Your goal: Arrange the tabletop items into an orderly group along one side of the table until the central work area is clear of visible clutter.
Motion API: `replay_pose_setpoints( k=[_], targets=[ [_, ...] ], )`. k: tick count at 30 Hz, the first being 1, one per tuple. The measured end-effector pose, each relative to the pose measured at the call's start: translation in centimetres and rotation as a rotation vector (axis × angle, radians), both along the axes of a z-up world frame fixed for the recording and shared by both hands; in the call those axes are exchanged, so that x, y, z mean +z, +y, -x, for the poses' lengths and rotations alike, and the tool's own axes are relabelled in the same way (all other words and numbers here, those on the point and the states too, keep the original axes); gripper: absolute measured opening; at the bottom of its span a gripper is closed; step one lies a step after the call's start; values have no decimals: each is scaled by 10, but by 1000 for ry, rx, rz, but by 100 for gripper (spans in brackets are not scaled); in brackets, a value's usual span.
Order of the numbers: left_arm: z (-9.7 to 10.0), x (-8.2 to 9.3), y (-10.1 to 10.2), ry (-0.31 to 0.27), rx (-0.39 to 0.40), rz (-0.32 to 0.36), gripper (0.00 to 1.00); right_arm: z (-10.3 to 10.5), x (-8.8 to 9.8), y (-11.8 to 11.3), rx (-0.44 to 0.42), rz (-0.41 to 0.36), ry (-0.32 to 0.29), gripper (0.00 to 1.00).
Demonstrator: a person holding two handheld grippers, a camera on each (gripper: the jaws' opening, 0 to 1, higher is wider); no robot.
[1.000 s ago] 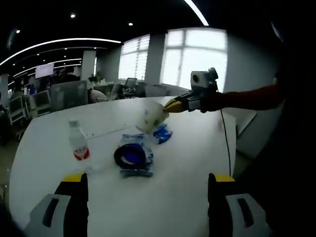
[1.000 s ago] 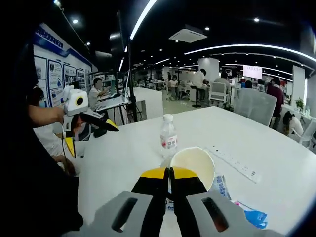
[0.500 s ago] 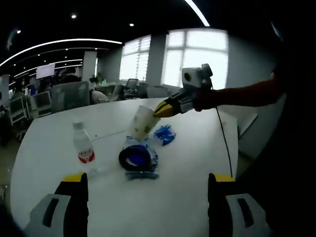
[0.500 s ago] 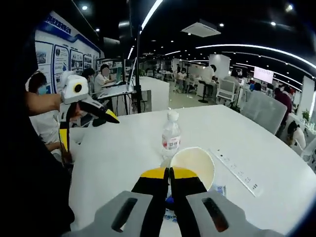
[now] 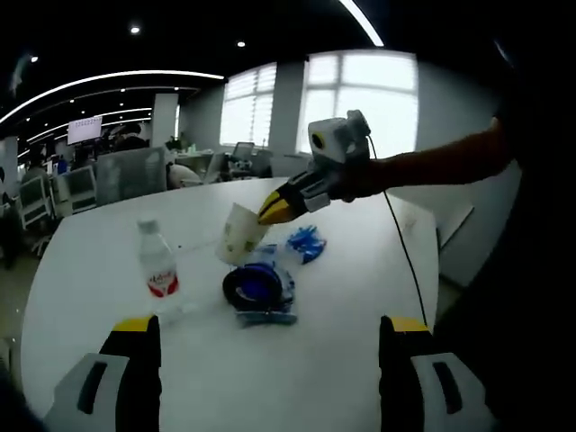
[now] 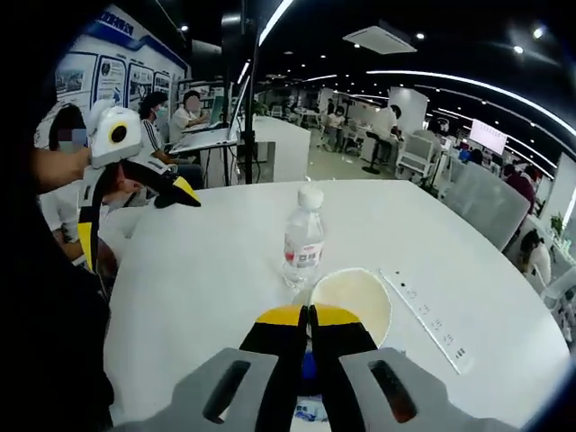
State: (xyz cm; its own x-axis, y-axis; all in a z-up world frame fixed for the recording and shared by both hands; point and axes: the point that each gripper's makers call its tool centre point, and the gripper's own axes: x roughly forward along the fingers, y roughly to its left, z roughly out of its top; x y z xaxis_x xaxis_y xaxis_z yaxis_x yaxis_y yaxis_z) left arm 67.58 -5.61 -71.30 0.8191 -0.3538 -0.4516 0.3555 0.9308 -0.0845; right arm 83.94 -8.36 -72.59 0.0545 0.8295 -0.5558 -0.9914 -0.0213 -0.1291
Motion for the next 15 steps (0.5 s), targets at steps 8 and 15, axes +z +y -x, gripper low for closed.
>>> replay_pose_setpoints(
  k=[8, 15],
  targets=[
    [-3, -3, 3, 2, 4, -1, 100, -2, -11, 16, 9, 39, -31, 0],
    [-5, -7, 10, 1, 14, 0, 100, 1, -28, 27, 35, 86, -45, 0]
  ],
)
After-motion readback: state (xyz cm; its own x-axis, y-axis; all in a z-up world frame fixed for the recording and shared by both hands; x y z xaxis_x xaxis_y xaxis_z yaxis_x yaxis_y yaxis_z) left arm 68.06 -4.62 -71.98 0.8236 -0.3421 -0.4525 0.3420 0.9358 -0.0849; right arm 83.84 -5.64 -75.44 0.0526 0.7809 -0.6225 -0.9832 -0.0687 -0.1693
